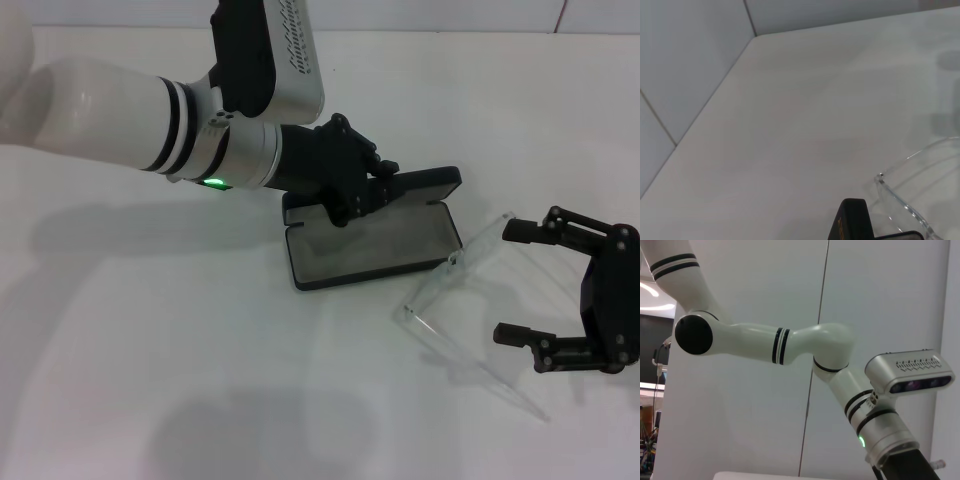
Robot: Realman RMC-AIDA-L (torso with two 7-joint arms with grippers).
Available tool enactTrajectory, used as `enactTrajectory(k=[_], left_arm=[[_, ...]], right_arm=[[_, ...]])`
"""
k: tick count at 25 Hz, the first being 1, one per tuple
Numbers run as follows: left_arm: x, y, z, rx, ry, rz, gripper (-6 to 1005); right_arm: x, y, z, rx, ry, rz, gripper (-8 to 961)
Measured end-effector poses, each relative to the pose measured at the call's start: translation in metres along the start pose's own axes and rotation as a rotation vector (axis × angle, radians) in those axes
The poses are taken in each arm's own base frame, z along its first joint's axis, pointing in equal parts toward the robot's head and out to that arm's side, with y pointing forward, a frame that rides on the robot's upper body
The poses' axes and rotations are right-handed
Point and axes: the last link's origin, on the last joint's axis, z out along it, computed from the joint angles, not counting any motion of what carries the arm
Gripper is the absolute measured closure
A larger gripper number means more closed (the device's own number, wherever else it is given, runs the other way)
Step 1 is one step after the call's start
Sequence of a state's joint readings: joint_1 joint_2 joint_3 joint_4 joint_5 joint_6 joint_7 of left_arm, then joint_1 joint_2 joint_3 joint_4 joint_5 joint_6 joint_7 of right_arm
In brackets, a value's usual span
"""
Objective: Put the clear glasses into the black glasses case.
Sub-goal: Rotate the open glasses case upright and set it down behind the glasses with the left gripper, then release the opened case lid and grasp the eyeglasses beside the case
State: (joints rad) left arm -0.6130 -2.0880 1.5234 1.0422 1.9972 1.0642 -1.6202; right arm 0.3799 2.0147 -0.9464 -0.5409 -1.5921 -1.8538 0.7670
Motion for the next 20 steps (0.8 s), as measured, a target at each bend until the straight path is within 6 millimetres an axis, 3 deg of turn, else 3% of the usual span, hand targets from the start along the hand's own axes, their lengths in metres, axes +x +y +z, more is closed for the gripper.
enactTrajectory(k=[16, 19, 20], left_arm=[[0.0063, -0.0009, 0.0003, 0.006, 0.012, 0.049, 792], [0.0078, -0.0013, 0.0000, 0.008, 0.017, 0.050, 552], [0.0086, -0.0010, -0.0005, 0.008, 0.023, 0.049, 538]], right_arm=[[0.0004, -0.0061, -0.0035, 0.012, 0.026, -0.012, 84], [0.0011, -0.0071, -0.0034, 0.017, 0.032, -0.012, 84], [0.0010, -0.0074, -0.0033, 0.017, 0.032, -0.013, 84]])
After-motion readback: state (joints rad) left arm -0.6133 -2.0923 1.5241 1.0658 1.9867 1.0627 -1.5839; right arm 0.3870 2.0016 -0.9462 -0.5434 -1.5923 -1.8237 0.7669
